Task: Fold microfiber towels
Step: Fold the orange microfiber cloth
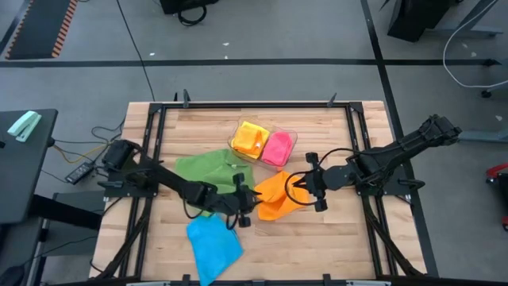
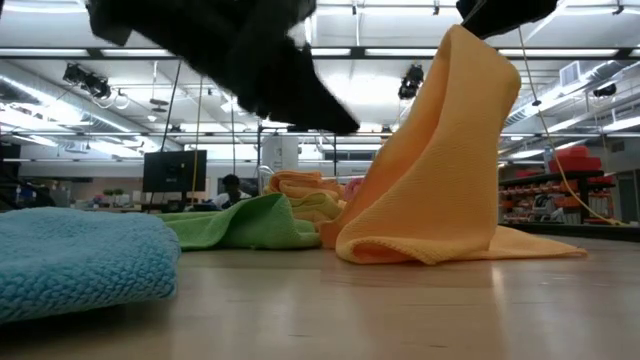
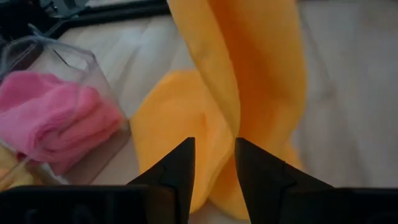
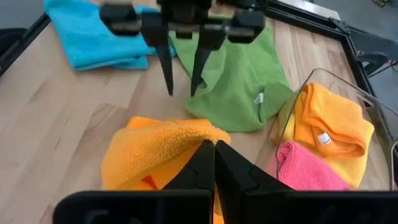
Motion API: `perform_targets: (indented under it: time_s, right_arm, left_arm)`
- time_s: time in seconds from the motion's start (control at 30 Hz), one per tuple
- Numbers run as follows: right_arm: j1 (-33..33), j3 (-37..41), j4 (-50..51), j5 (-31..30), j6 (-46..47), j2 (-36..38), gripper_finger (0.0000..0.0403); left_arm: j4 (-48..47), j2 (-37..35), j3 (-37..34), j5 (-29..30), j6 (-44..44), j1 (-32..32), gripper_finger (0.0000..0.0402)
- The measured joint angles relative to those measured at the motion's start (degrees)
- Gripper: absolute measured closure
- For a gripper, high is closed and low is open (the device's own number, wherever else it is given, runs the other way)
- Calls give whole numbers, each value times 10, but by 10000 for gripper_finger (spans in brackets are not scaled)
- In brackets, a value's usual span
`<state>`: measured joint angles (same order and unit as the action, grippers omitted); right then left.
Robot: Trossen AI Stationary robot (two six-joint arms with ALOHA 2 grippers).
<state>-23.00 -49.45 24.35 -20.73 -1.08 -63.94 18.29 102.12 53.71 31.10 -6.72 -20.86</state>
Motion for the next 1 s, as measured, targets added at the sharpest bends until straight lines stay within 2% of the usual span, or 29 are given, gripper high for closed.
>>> perform_targets:
  time_s: [0.2, 0.43, 0.73, 0.87, 1.0]
  right_arm:
    - [0, 0, 5, 0, 1, 0, 393]
    - [0, 0, 13, 0, 5, 0, 393]
    - [0, 0, 13, 0, 9, 0, 393]
    - [0, 0, 13, 0, 9, 0, 393]
    - [0, 0, 13, 0, 9, 0, 393]
  left_arm:
    - [9, 64, 7, 2, 102, 16, 277]
    - [8, 94, 9, 2, 181, 34, 274]
    - [-13, 89, 9, 6, 179, 16, 260]
    - [-65, 88, 20, 52, 179, 3, 266]
    - [-104, 88, 35, 64, 179, 0, 274]
